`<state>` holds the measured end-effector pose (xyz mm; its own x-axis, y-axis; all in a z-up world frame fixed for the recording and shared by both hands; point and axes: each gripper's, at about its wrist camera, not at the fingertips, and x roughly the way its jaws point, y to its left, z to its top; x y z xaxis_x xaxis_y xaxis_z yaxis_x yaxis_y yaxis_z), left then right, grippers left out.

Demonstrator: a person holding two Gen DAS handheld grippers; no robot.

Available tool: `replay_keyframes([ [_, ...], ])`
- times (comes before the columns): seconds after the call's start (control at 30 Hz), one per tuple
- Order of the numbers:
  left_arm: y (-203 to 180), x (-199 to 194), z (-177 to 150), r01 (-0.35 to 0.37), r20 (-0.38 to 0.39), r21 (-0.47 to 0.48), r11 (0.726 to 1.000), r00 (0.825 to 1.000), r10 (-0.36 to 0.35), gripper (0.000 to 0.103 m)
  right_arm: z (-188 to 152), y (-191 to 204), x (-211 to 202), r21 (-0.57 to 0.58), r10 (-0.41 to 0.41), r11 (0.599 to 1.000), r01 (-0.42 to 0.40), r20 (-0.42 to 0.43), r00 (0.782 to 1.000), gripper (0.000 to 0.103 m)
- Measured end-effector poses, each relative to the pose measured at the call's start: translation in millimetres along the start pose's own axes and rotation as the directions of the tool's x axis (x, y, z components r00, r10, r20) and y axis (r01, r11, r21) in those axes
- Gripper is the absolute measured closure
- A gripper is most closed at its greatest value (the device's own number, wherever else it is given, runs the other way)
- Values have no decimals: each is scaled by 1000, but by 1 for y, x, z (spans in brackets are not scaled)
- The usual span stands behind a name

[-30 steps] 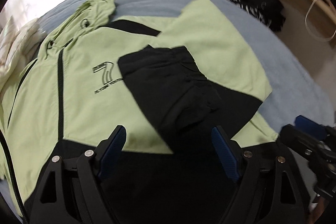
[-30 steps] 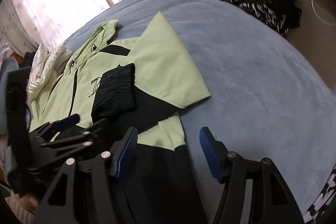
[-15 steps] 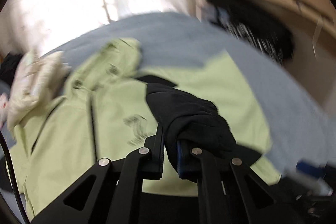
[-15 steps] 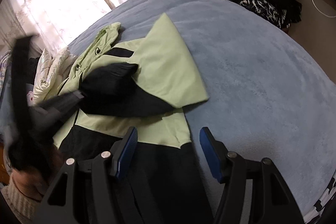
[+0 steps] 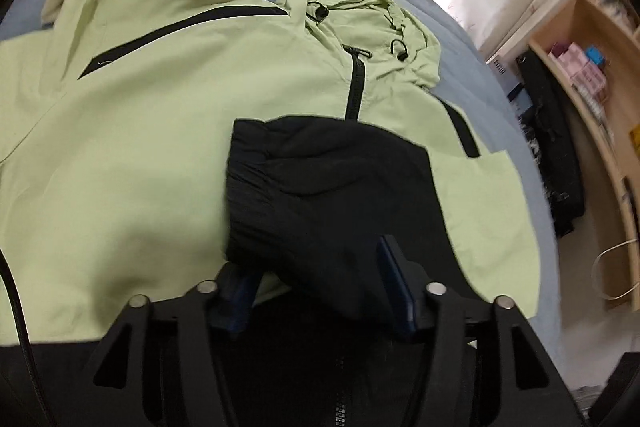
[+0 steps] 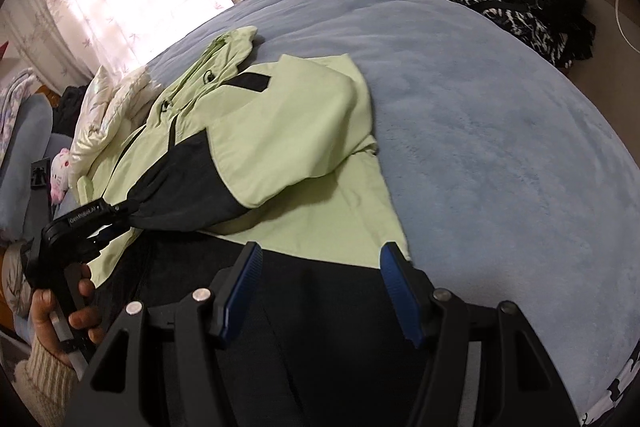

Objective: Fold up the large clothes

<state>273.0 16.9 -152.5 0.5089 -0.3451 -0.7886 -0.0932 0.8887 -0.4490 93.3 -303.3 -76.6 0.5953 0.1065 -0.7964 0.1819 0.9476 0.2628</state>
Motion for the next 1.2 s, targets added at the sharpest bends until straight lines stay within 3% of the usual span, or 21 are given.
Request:
replay_keyframes([
  [0.1,4,4,9,41,-26,8,999,999,-41,32,1,6,1,-19,-4,1000,4,0,1000,41],
  [0.3,20,28,25,53,-113,20,998,992,-50,32,10,15,6,-62,1,998,-1,0,1000,41],
  [0.43,23,40,36,78,-126,48,996,989,-71,32,43,10,16,-82,22,996,-21,6,1000,41],
  [0.47,20,41,39,80,-122,64,995,990,-71,38,57,4,22,-72,32,997,-32,3,999,41],
  [0.53,13,45,46,74,-120,97,993,991,-62,69,79,-7,35,-48,53,997,-53,-7,999,41],
  [0.57,9,46,48,77,-125,111,991,990,-63,92,88,-13,41,-28,52,998,-52,-15,999,41],
  [0.63,-7,36,54,90,-83,183,979,994,-76,94,105,-23,54,9,79,997,-78,-31,996,41],
  [0.73,-36,3,63,-2,96,327,945,995,-31,96,121,-27,65,15,91,996,-91,-31,995,41],
  [0.8,-37,-17,72,-18,185,324,946,982,-44,96,131,-26,70,1,83,997,-83,-21,996,41],
  [0.87,-27,-26,83,-81,253,295,952,968,5,96,140,-25,78,11,102,995,-101,-21,995,41],
  [0.9,-20,-23,86,-108,257,282,953,966,33,96,145,-25,85,21,106,994,-105,-24,994,41],
  [1.0,5,3,90,-126,165,239,963,982,88,96,157,-27,108,50,112,993,-110,-43,993,41],
  [1.07,16,20,86,-157,130,230,960,983,130,96,165,-28,126,69,116,991,-112,-62,991,41],
  [1.2,29,26,82,-148,123,200,969,985,125,95,183,-27,162,101,121,989,-112,-93,988,42],
])
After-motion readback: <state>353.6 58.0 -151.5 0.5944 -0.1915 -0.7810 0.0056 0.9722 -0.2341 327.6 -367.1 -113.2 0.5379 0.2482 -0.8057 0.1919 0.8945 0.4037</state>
